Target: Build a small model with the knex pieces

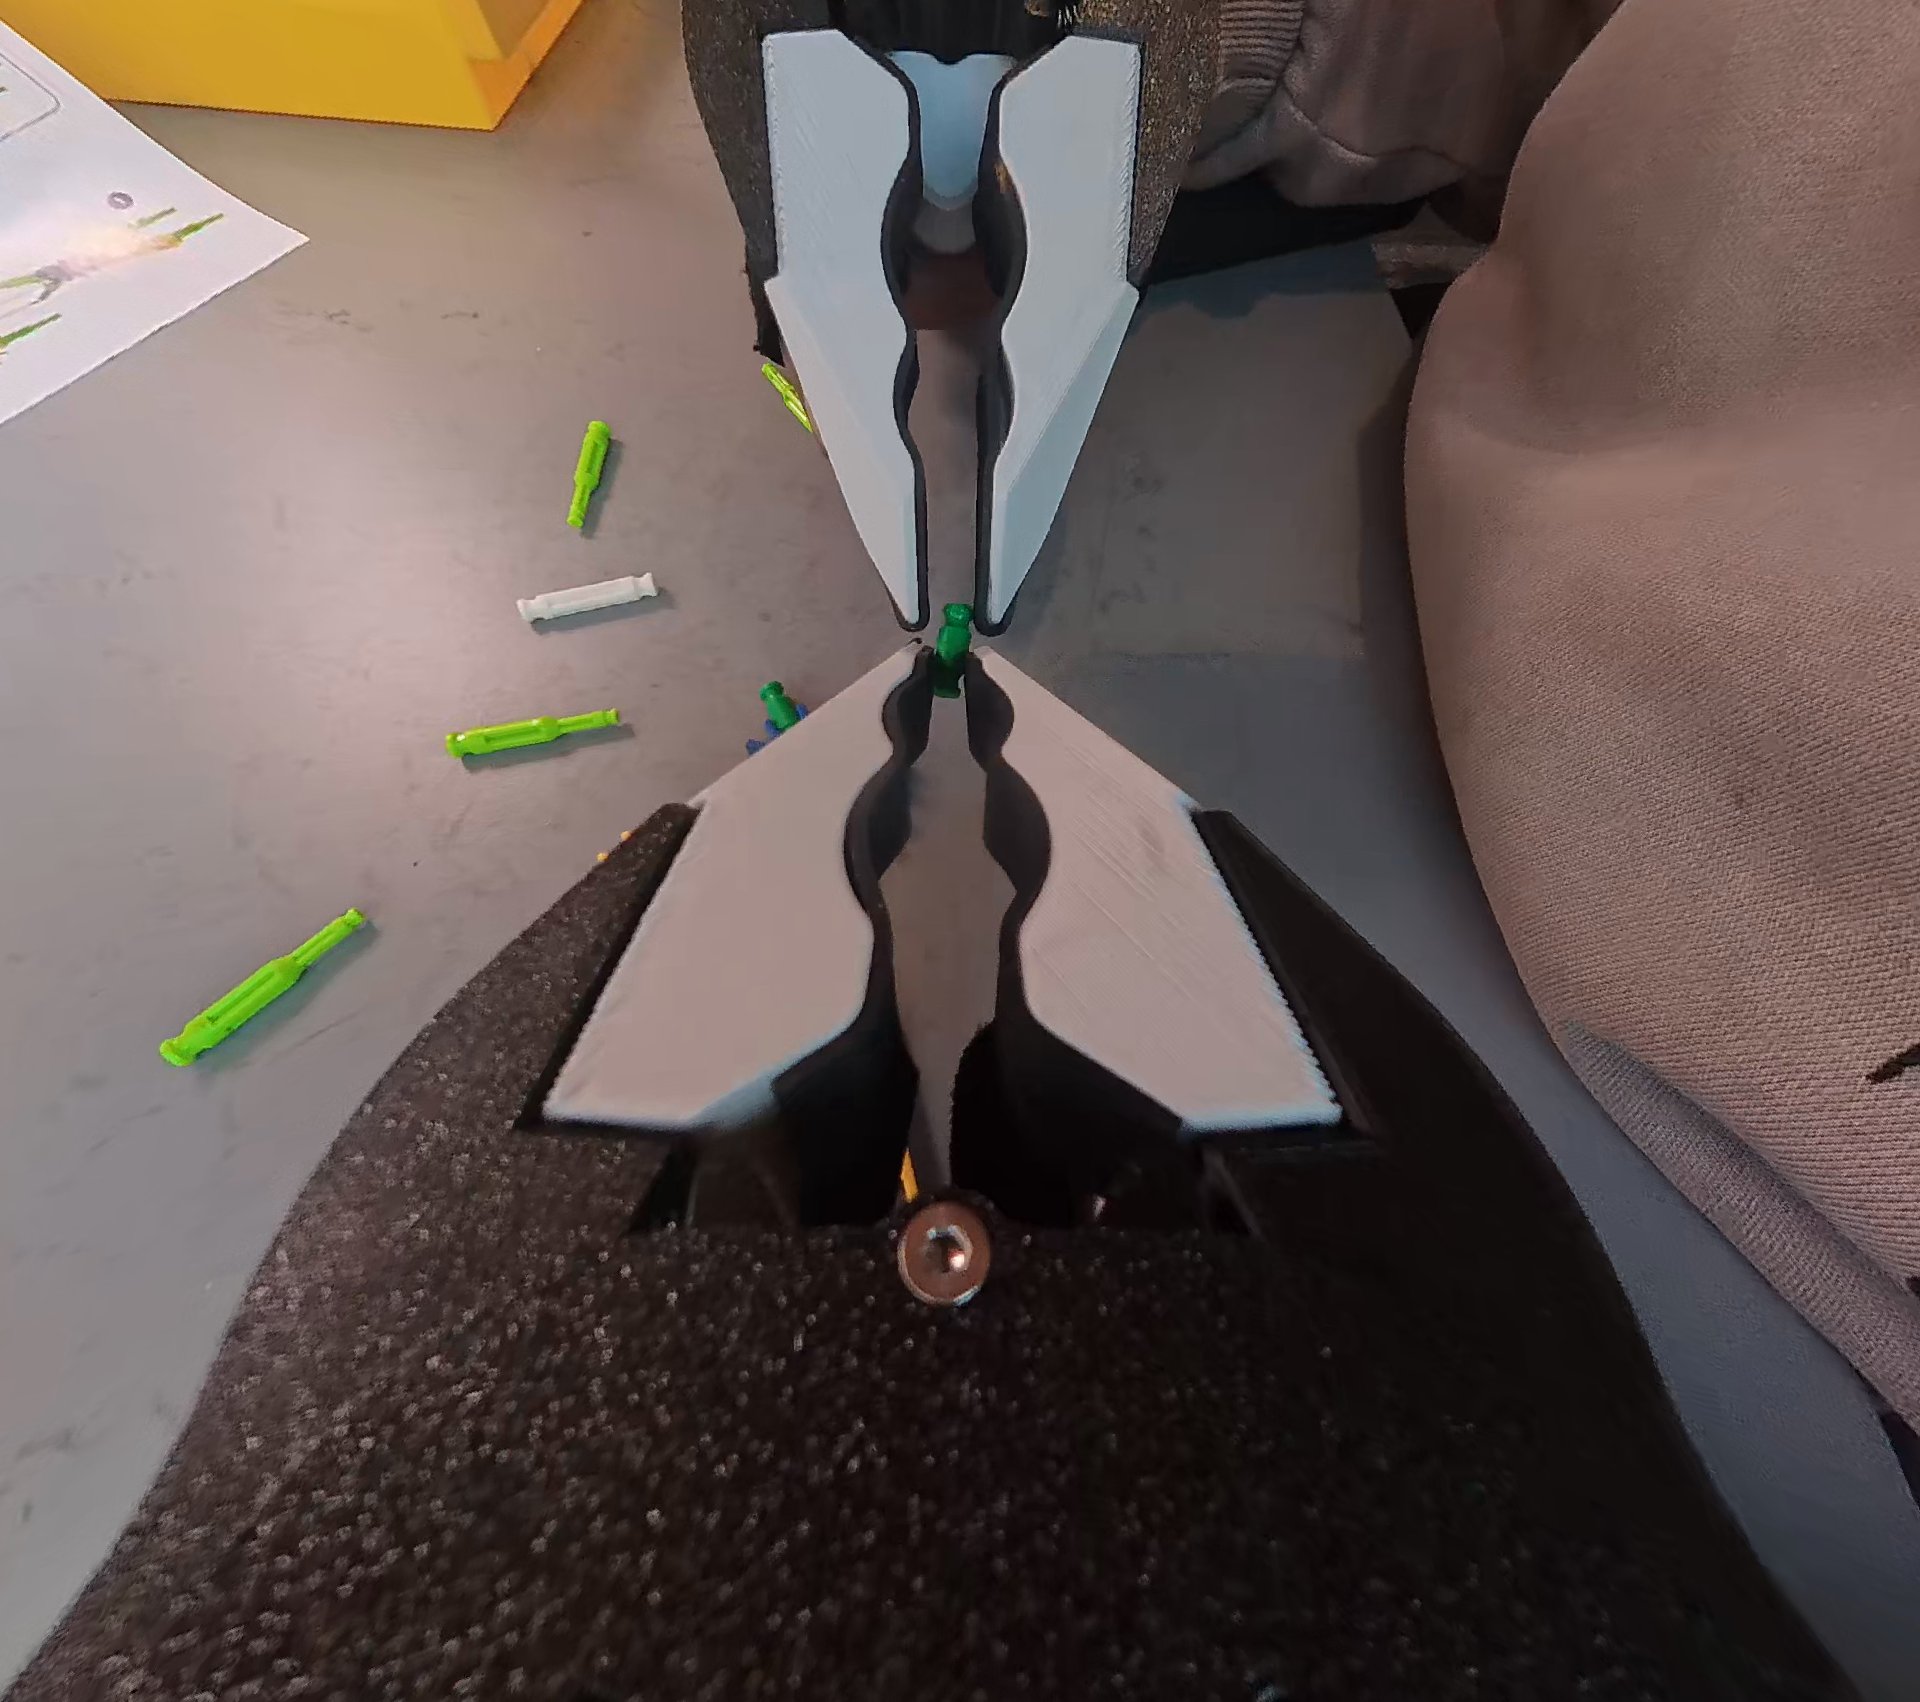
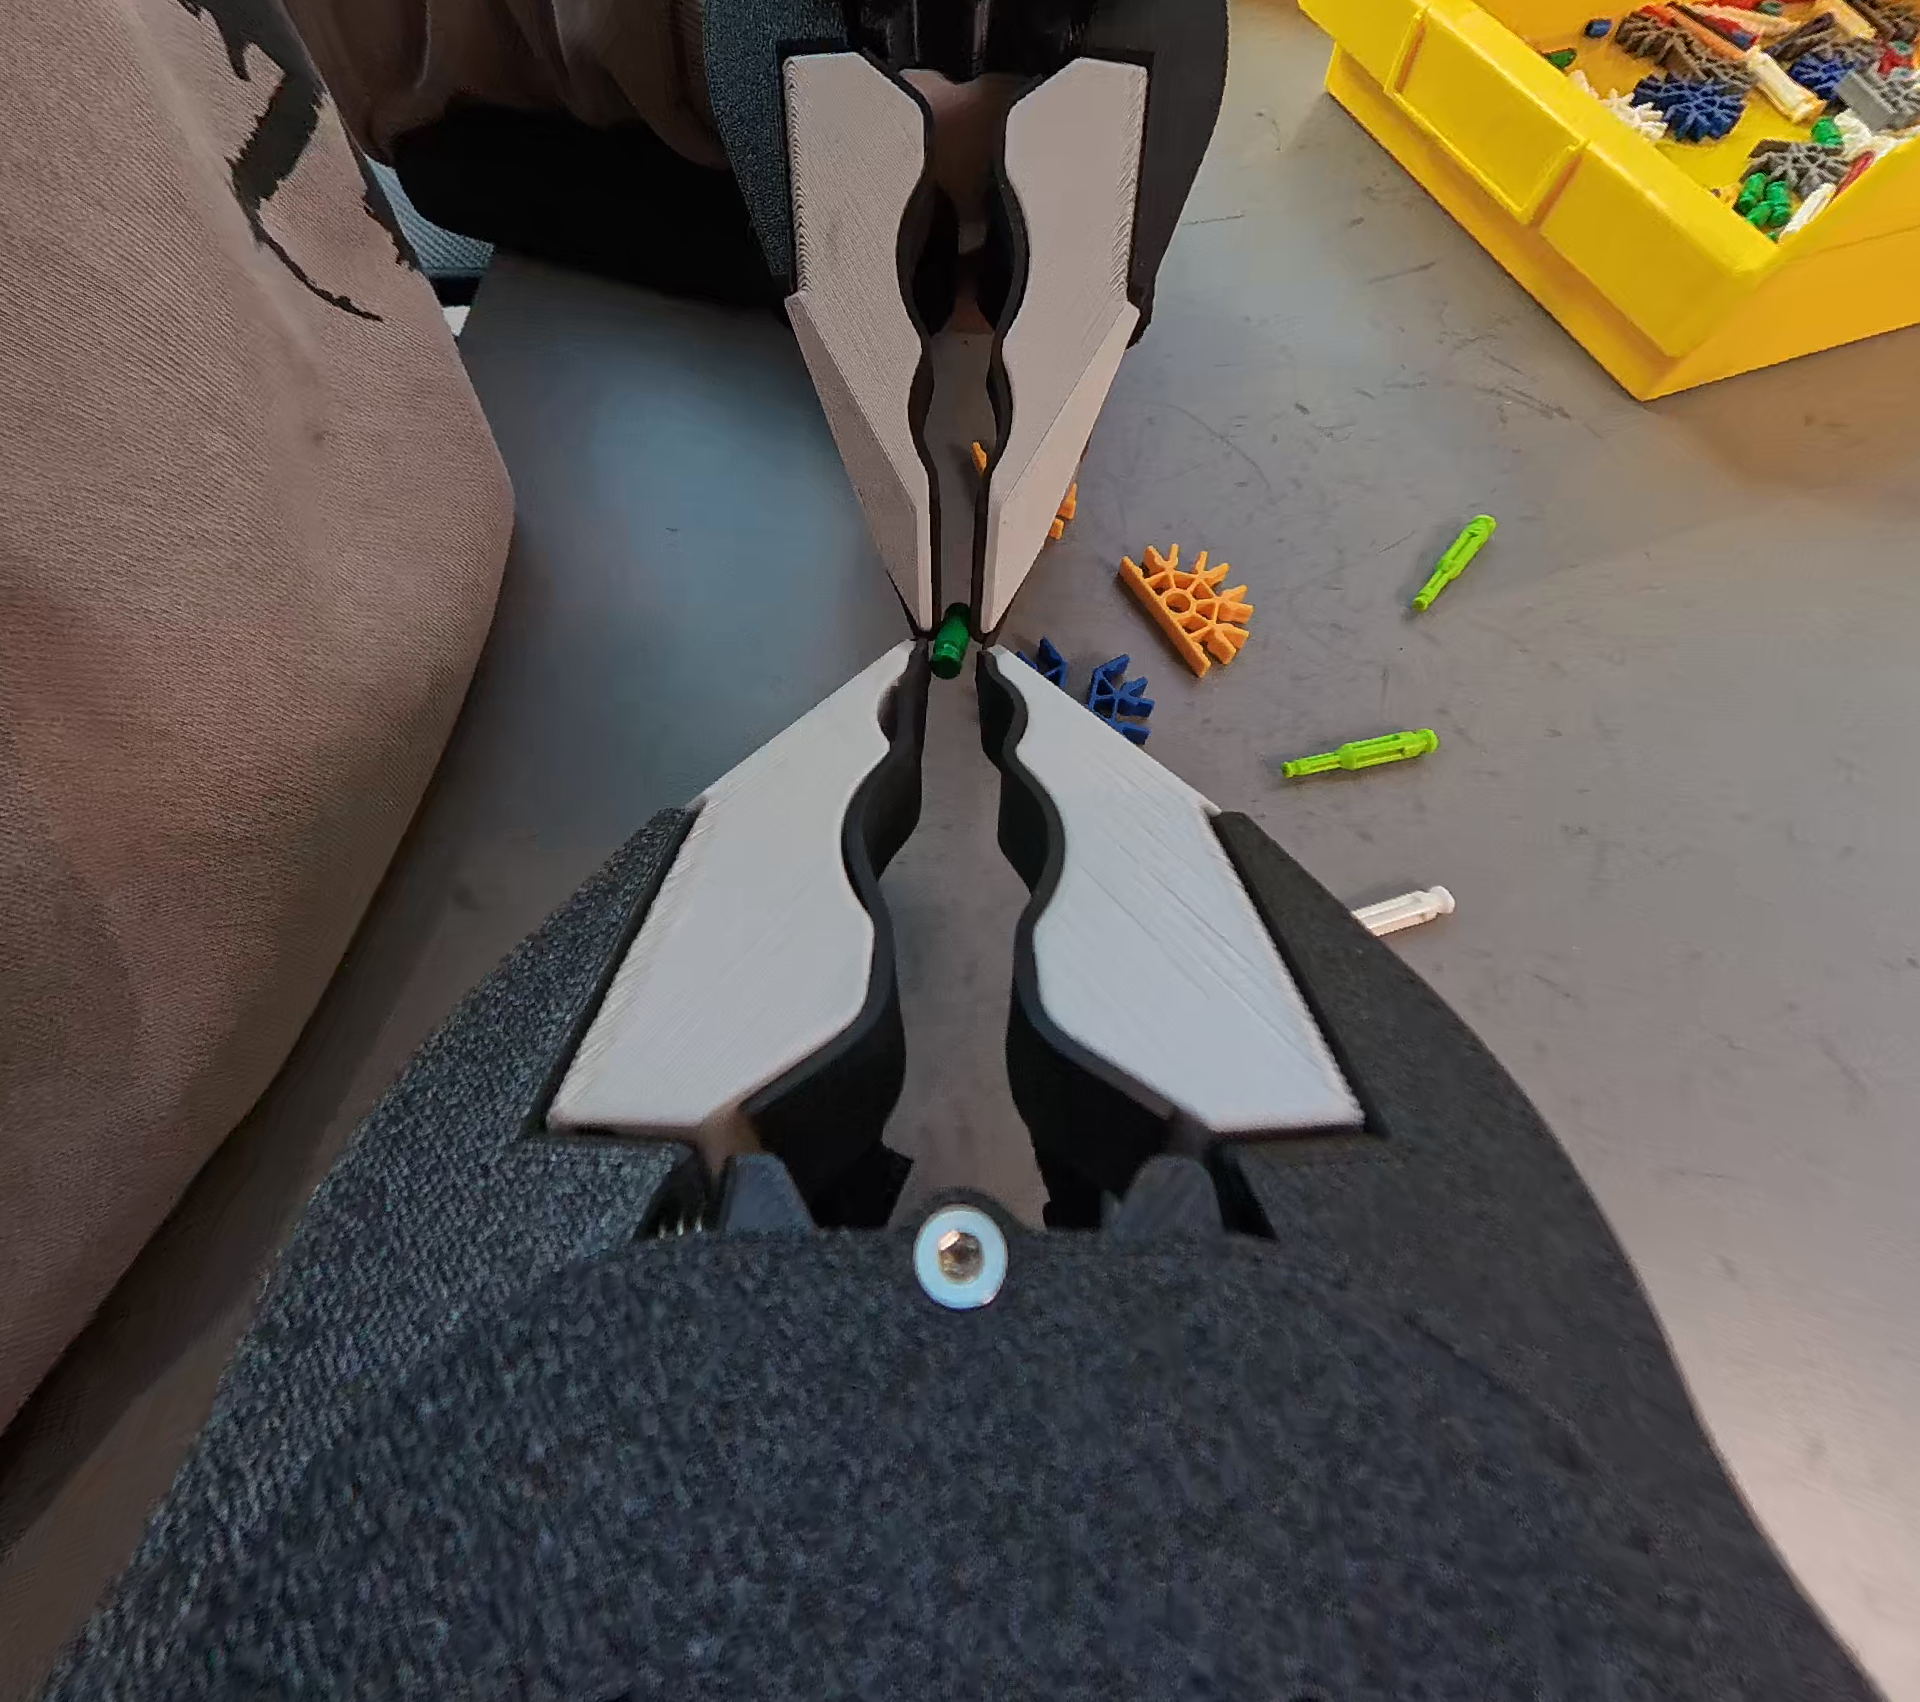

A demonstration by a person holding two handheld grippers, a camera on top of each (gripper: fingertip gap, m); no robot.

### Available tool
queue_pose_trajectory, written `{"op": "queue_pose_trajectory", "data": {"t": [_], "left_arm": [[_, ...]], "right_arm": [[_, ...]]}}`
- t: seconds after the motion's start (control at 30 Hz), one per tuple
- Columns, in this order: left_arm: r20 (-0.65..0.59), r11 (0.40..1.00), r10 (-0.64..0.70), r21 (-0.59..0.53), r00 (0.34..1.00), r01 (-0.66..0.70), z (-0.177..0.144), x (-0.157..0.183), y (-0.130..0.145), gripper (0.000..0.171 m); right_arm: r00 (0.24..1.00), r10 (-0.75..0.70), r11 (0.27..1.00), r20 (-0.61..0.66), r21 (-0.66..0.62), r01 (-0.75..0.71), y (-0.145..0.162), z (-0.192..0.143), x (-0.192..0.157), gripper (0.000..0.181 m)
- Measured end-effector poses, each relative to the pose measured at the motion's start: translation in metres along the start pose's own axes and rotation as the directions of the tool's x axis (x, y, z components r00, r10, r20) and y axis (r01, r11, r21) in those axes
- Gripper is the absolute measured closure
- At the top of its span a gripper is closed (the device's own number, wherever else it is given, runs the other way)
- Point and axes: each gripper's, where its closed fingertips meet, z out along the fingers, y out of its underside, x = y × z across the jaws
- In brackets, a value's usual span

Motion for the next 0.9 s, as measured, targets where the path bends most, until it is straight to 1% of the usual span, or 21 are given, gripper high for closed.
{"op": "queue_pose_trajectory", "data": {"t": [0.13,0.2,0.37,0.5,0.67,0.77,0.9], "left_arm": [[-0.012,1.0,-0.006,-0.004,1.0,0.006,0.002,0.001,0.0,0.166],[-0.025,1.0,-0.013,-0.006,1.0,0.013,0.005,0.002,0.0,0.166],[-0.041,1.0,-0.02,0.002,0.999,0.02,0.009,0.004,-0.004,0.166],[-0.024,0.999,-0.029,0.017,0.999,0.029,0.009,-0.002,-0.007,0.166],[-0.02,0.999,-0.03,0.024,0.999,0.031,0.01,-0.005,-0.008,0.166],[-0.025,0.999,-0.037,0.024,0.999,0.038,0.009,-0.006,-0.008,0.166],[-0.025,0.999,-0.036,0.039,0.999,0.037,0.009,-0.006,-0.013,0.166]], "right_arm": [[1.0,0.005,1.0,0.015,0.019,-0.005,-0.002,-0.002,-0.001,0.175],[1.0,0.0,1.0,0.012,0.026,0.0,-0.003,-0.002,-0.002,0.181],[1.0,0.008,1.0,0.018,0.028,-0.008,-0.002,-0.005,-0.002,0.181],[0.999,0.042,0.998,0.002,0.044,-0.042,-0.002,-0.009,0.005,0.181],[0.997,0.066,0.997,0.027,0.031,-0.066,0.002,-0.012,0.004,0.169],[0.997,0.062,0.998,0.035,0.01,-0.062,0.005,-0.009,0.003,0.166],[0.997,0.066,0.998,0.033,0.01,-0.067,0.005,-0.009,0.004,0.174]]}}
